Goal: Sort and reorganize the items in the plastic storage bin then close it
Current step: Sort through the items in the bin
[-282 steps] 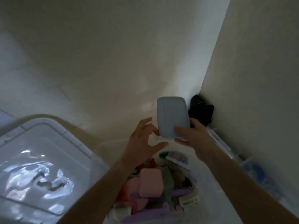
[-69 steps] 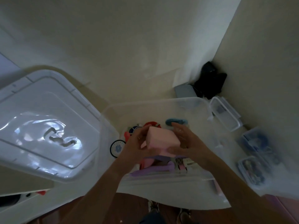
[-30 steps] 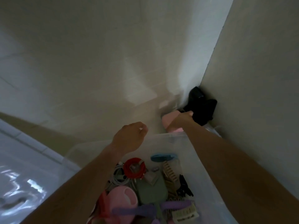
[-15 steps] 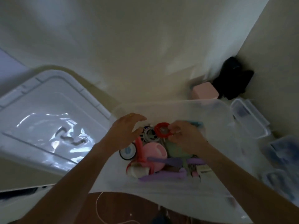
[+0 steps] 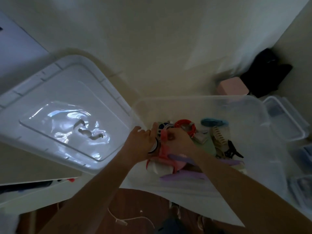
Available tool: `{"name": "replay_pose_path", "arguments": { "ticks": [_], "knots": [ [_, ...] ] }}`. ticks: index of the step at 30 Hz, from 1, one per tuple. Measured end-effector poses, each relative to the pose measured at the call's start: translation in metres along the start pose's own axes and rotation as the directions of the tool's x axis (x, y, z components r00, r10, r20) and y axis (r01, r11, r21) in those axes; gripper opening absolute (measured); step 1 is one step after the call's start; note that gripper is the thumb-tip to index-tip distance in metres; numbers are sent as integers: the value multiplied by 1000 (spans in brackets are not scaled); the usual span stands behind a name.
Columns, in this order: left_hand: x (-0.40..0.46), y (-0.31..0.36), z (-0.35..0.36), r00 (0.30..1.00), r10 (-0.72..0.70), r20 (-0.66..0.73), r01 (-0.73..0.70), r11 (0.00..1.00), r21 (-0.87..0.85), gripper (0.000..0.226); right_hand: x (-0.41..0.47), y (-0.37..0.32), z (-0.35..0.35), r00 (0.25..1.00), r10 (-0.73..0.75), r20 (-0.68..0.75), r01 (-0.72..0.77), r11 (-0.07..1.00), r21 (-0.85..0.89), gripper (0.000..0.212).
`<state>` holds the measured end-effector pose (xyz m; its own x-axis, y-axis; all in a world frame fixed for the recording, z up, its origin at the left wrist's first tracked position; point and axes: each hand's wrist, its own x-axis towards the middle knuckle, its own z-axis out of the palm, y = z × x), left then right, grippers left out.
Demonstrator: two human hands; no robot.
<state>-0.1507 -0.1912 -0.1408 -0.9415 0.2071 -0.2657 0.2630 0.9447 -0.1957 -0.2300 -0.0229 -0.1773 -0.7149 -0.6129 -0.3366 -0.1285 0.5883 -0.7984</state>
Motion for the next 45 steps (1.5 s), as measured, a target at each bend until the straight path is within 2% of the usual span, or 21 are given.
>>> {"name": "replay_pose_path", "arguments": {
  "ticks": [2, 5, 7, 9, 11, 13, 14, 15, 17, 19, 22, 26, 30, 33, 36, 38, 41, 45],
  "knots": [
    [1, 0, 8, 998, 14, -61, -14, 1000, -9, 109, 0, 8, -9, 998, 39, -48, -38, 999, 4, 33],
    [0, 2, 8, 998, 20, -67, -23, 999, -48, 103, -7, 13, -22, 998, 61, 13, -62, 995, 74, 30],
    [2, 3, 1, 997, 18, -69, -33, 974, -224, 102, -21, 11, -30, 988, 32, 154, -71, 964, 257, 15],
    [7, 5, -10, 999, 37, 36, -14, 861, -509, 86, -33, 13, -36, 957, 22, 290, -156, 881, 447, 34],
    [10, 7, -21, 996, 60, 66, -8, 792, -611, 50, -35, 28, -38, 985, 37, 168, -97, 926, 364, 26],
    [9, 7, -27, 994, 36, 102, 32, 807, -590, 23, -33, 44, -42, 998, 57, -36, -56, 998, 27, 19],
    [8, 6, -28, 992, 35, 117, 41, 809, -586, 17, -34, 52, -44, 992, 68, -103, -82, 987, -142, 16],
    [6, 5, -29, 990, 46, 133, 41, 810, -585, 14, -35, 60, -46, 988, 69, -141, -101, 966, -236, 16],
    [4, 3, -32, 984, 90, 154, 14, 822, -569, 18, -42, 67, -48, 992, 116, -40, -122, 923, -364, 30],
    [2, 3, -32, 967, 128, 219, 5, 852, -524, 24, -50, 66, -47, 982, 136, 132, -57, 876, -479, 43],
    [-1, 8, -28, 928, 176, 328, -10, 893, -450, 26, -59, 61, -45, 972, 113, 206, 15, 844, -536, 35],
    [-8, 17, -25, 886, 186, 425, 8, 910, -415, 32, -67, 67, -46, 956, 95, 276, 38, 897, -441, 23],
    [-4, 36, -30, 884, 165, 438, -4, 939, -345, 32, -73, 68, -61, 976, 98, 194, -36, 953, -302, 5],
    [3, 51, -34, 895, 180, 409, -11, 923, -385, 40, -77, 71, -78, 977, 134, 166, -99, 975, -201, 12],
    [12, 67, -36, 919, 202, 339, 2, 857, -515, 40, -87, 76, -96, 987, 142, 70, -139, 989, -41, 12],
    [18, 82, -36, 901, 250, 354, -11, 830, -557, 41, -95, 80, -109, 991, 130, -17, -130, 991, -16, 16],
    [25, 104, -34, 862, 324, 389, -64, 832, -551, 29, -110, 86, -124, 979, 175, -100, -173, 984, 28, 19],
    [28, 107, -27, 868, 277, 412, -47, 872, -487, 29, -130, 83, -131, 937, 226, -267, -179, 965, 189, 24]
  ]
}}
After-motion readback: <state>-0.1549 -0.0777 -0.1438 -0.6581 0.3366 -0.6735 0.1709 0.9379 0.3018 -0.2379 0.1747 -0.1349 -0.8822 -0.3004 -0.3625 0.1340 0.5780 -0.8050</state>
